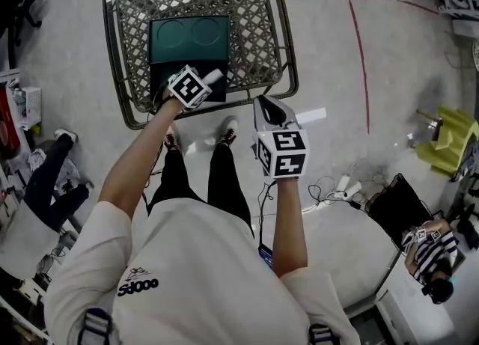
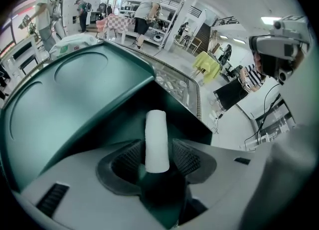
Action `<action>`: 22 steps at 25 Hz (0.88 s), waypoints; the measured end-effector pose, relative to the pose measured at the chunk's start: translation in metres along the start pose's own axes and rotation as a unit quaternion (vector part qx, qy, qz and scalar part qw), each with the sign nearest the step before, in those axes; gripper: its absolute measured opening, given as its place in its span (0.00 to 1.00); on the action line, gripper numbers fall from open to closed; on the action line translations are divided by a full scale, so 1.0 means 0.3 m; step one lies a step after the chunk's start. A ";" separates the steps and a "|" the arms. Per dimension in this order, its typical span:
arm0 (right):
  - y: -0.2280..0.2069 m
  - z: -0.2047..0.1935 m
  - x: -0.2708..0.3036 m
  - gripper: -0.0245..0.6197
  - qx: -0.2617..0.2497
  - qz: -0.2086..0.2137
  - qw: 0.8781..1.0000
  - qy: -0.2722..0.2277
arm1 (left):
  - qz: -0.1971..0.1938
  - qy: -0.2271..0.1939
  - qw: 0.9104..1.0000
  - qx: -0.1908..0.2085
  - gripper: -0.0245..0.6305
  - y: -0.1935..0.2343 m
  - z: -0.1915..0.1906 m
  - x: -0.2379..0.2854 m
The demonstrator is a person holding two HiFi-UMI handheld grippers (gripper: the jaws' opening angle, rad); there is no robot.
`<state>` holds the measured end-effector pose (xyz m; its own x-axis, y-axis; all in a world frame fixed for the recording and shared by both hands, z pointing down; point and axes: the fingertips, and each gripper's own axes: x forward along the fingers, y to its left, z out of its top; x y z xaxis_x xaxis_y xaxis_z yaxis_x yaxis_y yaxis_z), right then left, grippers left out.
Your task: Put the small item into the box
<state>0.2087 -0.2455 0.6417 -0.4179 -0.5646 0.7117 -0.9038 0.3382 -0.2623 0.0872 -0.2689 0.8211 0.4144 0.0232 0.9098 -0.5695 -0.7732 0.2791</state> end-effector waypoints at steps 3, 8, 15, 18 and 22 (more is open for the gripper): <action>0.009 0.016 -0.007 0.05 0.003 -0.005 1.000 -0.013 | 0.018 -0.019 1.000 -0.008 0.35 0.024 0.009 -0.035; 0.030 0.048 -0.022 0.05 -0.002 -0.013 0.999 -0.032 | 0.032 -0.064 0.996 -0.043 0.35 0.062 0.008 -0.121; 0.052 0.144 -0.098 0.03 0.011 -0.029 0.994 -0.103 | 0.058 -0.132 0.988 -0.057 0.35 0.079 0.028 -0.325; 0.063 0.188 -0.132 0.03 -0.007 -0.045 0.991 -0.124 | 0.069 -0.162 0.983 -0.059 0.35 0.089 0.033 -0.423; 0.092 0.236 -0.178 0.03 -0.026 -0.060 0.988 -0.138 | 0.084 -0.203 0.974 -0.059 0.34 0.097 0.036 -0.560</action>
<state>0.1995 -0.2594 0.5503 -0.3233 -0.7847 0.5289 -0.9456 0.2899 -0.1479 0.0088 -0.3021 0.6729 0.5409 -0.3682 0.7562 -0.7215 -0.6652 0.1922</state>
